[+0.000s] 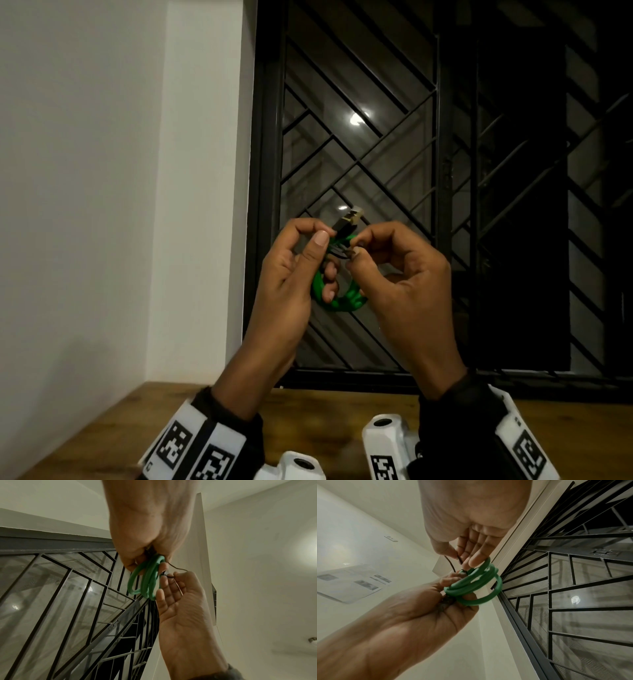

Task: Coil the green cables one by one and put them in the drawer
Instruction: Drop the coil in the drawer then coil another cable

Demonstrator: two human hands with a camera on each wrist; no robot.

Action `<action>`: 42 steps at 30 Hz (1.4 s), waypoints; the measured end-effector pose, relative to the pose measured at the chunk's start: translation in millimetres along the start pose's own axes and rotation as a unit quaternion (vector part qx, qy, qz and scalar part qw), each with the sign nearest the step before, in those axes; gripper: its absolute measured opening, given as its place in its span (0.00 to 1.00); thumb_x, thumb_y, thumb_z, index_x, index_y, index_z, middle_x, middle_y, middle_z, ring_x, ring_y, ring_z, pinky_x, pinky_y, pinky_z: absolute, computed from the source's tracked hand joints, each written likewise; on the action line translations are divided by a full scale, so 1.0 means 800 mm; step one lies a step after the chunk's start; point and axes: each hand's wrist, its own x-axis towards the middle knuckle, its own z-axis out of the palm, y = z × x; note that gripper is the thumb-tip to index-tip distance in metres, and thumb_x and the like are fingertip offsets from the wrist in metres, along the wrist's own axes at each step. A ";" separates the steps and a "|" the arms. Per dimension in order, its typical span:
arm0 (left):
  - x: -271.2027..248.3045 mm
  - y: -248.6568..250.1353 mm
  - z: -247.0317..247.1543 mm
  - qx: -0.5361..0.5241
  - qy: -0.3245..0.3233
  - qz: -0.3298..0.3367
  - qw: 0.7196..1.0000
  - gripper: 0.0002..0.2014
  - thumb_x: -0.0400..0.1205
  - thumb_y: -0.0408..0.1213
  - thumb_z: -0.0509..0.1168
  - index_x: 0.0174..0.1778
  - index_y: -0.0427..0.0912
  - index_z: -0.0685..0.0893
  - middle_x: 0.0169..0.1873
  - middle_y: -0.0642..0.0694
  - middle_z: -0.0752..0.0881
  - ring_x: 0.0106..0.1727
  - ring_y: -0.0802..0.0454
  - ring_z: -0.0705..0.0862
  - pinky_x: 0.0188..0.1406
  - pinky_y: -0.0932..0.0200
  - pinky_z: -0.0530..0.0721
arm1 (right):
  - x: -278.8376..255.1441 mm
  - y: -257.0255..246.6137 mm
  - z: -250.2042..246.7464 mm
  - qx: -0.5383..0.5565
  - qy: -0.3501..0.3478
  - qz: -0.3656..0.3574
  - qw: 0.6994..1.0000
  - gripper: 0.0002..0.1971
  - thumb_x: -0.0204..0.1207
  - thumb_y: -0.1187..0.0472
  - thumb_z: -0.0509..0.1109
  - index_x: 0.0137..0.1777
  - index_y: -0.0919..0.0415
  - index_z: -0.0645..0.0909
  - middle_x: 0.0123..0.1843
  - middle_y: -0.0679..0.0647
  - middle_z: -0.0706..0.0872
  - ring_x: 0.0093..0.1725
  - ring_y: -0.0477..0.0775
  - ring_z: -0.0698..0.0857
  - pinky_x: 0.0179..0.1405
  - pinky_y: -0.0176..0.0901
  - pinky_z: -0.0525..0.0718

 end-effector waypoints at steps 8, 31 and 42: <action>0.001 0.002 -0.001 -0.012 0.024 -0.006 1.000 0.14 0.83 0.46 0.60 0.57 0.40 0.79 0.32 0.47 0.78 0.29 0.58 0.76 0.26 0.65 0.77 | -0.001 0.000 0.001 0.010 -0.017 -0.014 1.000 0.09 0.78 0.70 0.72 0.45 0.53 0.85 0.39 0.37 0.88 0.40 0.42 0.89 0.38 0.33 0.83; 0.004 0.012 -0.011 0.007 0.065 0.013 0.998 0.11 0.83 0.38 0.65 0.60 0.42 0.77 0.32 0.45 0.82 0.25 0.56 0.76 0.29 0.61 0.80 | -0.002 0.013 0.004 -0.042 0.001 -0.022 0.999 0.04 0.78 0.67 0.77 0.51 0.61 0.90 0.47 0.47 0.90 0.47 0.45 0.90 0.44 0.32 0.86; 0.005 0.013 -0.007 0.034 0.075 0.019 0.996 0.15 0.78 0.39 0.69 0.60 0.46 0.78 0.46 0.34 0.87 0.28 0.58 0.78 0.32 0.60 0.84 | -0.003 0.017 0.004 -0.071 0.024 -0.024 0.997 0.04 0.77 0.65 0.77 0.50 0.59 0.91 0.47 0.46 0.91 0.45 0.45 0.90 0.42 0.31 0.85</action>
